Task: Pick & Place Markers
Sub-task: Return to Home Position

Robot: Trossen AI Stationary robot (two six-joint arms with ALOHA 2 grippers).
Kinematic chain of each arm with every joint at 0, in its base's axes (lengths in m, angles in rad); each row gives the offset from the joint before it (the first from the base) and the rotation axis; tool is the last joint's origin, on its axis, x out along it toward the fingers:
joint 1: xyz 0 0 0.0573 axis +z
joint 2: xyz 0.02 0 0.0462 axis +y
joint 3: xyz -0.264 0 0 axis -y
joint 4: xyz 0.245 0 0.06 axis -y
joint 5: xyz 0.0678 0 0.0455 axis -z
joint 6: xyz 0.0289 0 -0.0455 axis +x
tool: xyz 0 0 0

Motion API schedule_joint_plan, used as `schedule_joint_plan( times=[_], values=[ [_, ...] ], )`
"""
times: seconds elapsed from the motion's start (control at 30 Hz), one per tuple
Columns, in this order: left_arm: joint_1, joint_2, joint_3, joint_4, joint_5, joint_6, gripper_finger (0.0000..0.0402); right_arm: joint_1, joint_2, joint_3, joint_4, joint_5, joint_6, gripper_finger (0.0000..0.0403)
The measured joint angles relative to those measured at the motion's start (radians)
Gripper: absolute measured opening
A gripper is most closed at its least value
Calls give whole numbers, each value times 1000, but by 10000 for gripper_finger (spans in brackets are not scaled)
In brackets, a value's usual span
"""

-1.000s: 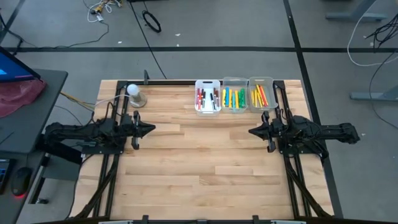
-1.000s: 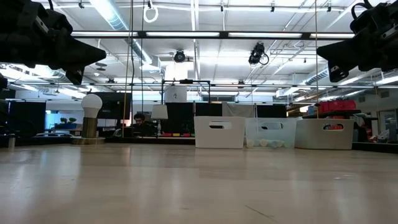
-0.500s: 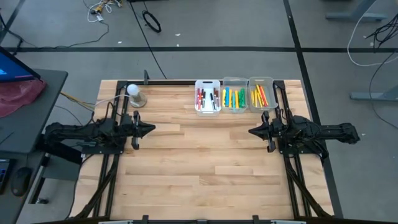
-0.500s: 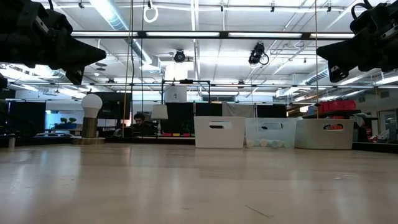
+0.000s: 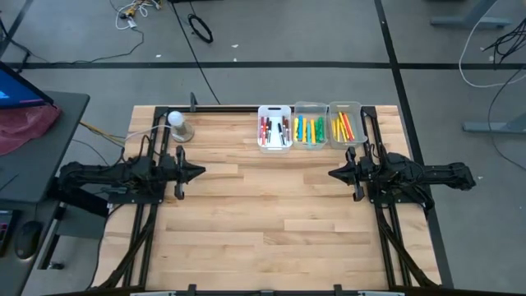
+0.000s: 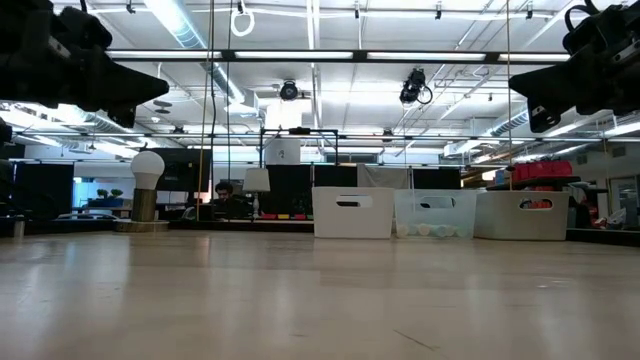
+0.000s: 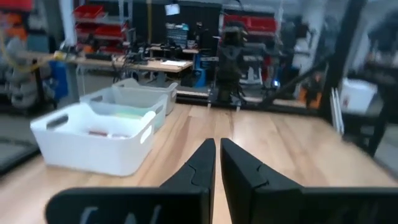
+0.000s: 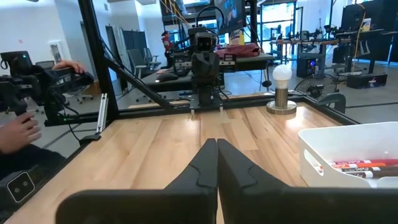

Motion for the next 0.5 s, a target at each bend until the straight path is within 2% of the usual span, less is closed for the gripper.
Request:
schedule_joint_plan(
  times=[0.13,0.27,0.37,0.5],
  values=[
    [4,-1,1,-9,30,144,30,0,0,0,0,0,0,2],
    [15,-2,1,-13,30,171,30,0,0,0,0,0,0,2],
    [14,-2,0,-12,30,127,30,0,0,0,0,0,0,2],
    [14,1,-1,9,23,-47,30,0,0,0,0,0,0,2]
  ],
)
